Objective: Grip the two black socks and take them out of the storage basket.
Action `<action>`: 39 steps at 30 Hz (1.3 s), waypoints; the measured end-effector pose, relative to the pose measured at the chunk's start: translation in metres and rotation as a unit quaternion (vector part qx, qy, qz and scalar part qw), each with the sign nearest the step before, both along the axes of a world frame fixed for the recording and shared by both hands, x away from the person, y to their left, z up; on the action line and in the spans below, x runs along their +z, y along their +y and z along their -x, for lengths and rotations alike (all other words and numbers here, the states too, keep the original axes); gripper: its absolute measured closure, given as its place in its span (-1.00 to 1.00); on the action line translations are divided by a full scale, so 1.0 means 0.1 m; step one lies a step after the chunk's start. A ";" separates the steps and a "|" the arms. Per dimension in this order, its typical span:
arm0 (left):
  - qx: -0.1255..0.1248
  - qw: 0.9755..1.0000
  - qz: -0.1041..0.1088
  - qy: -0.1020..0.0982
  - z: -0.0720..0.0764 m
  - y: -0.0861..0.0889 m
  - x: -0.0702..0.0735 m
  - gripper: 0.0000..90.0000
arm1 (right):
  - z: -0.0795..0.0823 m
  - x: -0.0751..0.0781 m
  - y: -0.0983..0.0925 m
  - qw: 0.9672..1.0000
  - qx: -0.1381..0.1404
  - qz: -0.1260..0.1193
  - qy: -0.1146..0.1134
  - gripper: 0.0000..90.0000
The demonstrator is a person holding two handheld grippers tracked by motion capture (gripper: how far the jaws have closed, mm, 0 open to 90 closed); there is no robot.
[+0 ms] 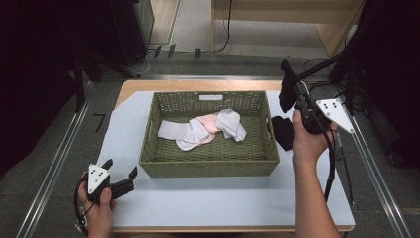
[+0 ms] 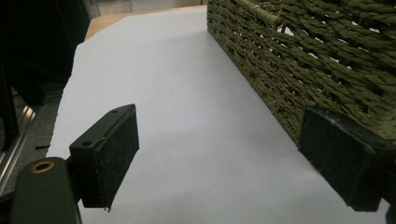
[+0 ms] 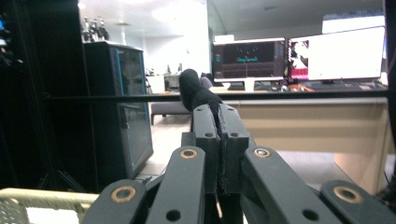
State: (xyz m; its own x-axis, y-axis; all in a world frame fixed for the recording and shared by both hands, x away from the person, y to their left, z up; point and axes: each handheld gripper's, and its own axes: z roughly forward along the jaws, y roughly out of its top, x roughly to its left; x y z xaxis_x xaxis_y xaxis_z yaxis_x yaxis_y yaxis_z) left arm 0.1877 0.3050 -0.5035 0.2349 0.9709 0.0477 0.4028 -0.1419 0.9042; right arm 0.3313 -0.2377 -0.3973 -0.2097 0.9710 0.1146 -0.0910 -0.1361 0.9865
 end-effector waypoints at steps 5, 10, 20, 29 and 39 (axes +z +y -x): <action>0.000 1.000 -0.001 0.000 0.00 0.00 0.00 -0.69 | -0.01 -0.17 -0.07 1.000 -0.008 0.005 0.019 0.99; 0.000 1.000 0.000 -0.001 0.00 0.00 0.00 -0.69 | -0.01 -0.41 -0.15 0.999 -0.021 -0.001 0.045 0.99; 0.000 1.000 -0.001 -0.001 0.00 0.00 0.00 -0.69 | 0.03 -0.80 -0.32 0.995 -0.040 -0.010 0.095 0.99; 0.000 1.000 -0.003 -0.002 0.00 0.00 0.00 -0.69 | 0.09 -1.06 -0.43 0.989 -0.051 0.032 0.132 0.99; 0.000 1.000 -0.002 -0.002 0.00 -0.01 0.00 -0.69 | 0.12 -1.27 -0.46 0.983 -0.044 0.039 0.177 0.88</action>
State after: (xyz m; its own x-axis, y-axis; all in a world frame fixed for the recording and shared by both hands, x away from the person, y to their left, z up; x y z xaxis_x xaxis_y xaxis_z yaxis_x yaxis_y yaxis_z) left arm 0.1874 0.3044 -0.5036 0.2347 0.9706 0.0526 0.3987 -0.1455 0.9054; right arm 0.3189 -0.2838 -0.5242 -0.0850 0.9923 0.0902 0.2511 -0.0663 0.9657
